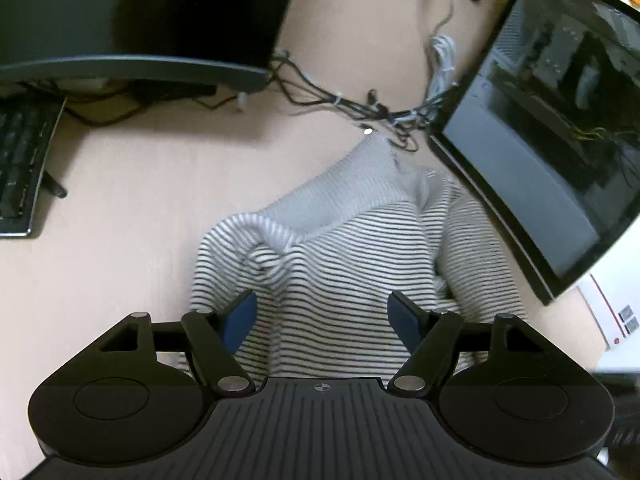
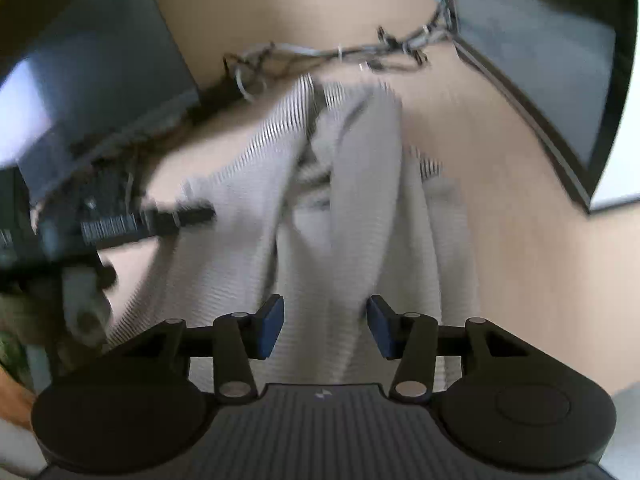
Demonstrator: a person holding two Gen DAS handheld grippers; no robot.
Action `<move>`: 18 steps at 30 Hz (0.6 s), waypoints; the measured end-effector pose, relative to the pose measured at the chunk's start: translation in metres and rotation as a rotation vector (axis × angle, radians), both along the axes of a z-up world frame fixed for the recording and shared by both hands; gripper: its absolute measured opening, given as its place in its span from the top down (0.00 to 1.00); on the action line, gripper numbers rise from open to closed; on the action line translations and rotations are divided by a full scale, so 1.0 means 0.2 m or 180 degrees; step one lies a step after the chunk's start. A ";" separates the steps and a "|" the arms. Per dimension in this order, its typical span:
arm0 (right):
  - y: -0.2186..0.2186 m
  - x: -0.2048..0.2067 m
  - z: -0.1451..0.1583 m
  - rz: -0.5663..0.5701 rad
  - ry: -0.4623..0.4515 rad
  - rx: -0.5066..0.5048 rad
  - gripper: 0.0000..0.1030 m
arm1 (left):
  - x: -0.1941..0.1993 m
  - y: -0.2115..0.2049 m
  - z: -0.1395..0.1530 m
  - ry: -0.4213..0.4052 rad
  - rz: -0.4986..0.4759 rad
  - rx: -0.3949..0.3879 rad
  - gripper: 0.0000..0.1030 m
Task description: Fold clothes
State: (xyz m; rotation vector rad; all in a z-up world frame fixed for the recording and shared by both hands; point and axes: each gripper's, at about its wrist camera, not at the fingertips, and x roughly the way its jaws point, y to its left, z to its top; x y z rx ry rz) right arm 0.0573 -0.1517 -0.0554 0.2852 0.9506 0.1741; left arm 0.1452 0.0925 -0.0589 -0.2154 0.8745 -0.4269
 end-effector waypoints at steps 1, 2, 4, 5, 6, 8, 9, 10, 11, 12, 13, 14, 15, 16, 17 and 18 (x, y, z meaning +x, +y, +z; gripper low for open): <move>0.01 0.00 -0.03 -0.0029 0.0026 0.0000 0.54 | 0.02 0.00 -0.02 0.0101 -0.0021 -0.0011 0.25; 0.02 0.00 -0.05 -0.0042 0.0029 -0.0004 0.54 | 0.03 -0.01 -0.03 0.0186 -0.0068 -0.0038 0.26; 0.02 0.00 -0.07 -0.0036 0.0005 -0.0027 0.54 | 0.04 -0.05 -0.05 0.0217 -0.0140 -0.0016 0.24; 0.02 0.01 -0.06 -0.0017 0.0001 -0.0040 0.54 | 0.03 -0.08 -0.05 0.0188 -0.0170 0.0020 0.22; 0.02 0.01 -0.06 -0.0002 0.0003 -0.0031 0.54 | 0.03 -0.10 -0.05 0.0168 -0.0197 0.0043 0.19; 0.01 0.00 -0.06 0.0024 0.0002 0.0006 0.53 | 0.03 -0.10 -0.06 0.0237 -0.0262 -0.0067 0.00; 0.00 0.00 -0.06 0.0032 -0.0005 0.0032 0.53 | 0.03 -0.09 -0.07 0.0291 -0.0292 -0.0123 0.00; -0.01 0.01 -0.07 0.0039 -0.0013 0.0060 0.53 | 0.03 -0.09 -0.07 0.0335 -0.0313 -0.0161 0.00; -0.01 0.00 -0.08 0.0044 -0.0020 0.0082 0.53 | 0.03 -0.10 -0.07 0.0336 -0.0296 -0.0127 0.00; -0.01 0.00 -0.08 0.0048 -0.0025 0.0101 0.53 | 0.02 -0.11 -0.07 0.0320 -0.0269 -0.0079 0.02; -0.02 0.00 -0.08 0.0052 -0.0027 0.0116 0.53 | 0.00 -0.12 -0.07 0.0272 -0.0212 -0.0007 0.14; -0.02 0.01 -0.08 0.0063 -0.0024 0.0122 0.53 | -0.02 -0.13 -0.06 0.0204 -0.0181 0.0085 0.50; -0.03 0.01 -0.08 0.0083 -0.0020 0.0118 0.53 | -0.03 -0.14 -0.05 0.0163 -0.0166 0.0167 0.65; -0.03 0.02 -0.08 0.0104 -0.0014 0.0110 0.53 | -0.04 -0.13 -0.05 0.0150 -0.0107 0.0196 0.78; -0.03 0.03 -0.08 0.0126 -0.0008 0.0102 0.54 | -0.04 -0.11 -0.03 0.0149 -0.0077 0.0141 0.86; -0.04 0.03 -0.08 0.0150 0.0000 0.0085 0.56 | -0.02 -0.08 -0.01 0.0124 -0.0032 0.0057 0.87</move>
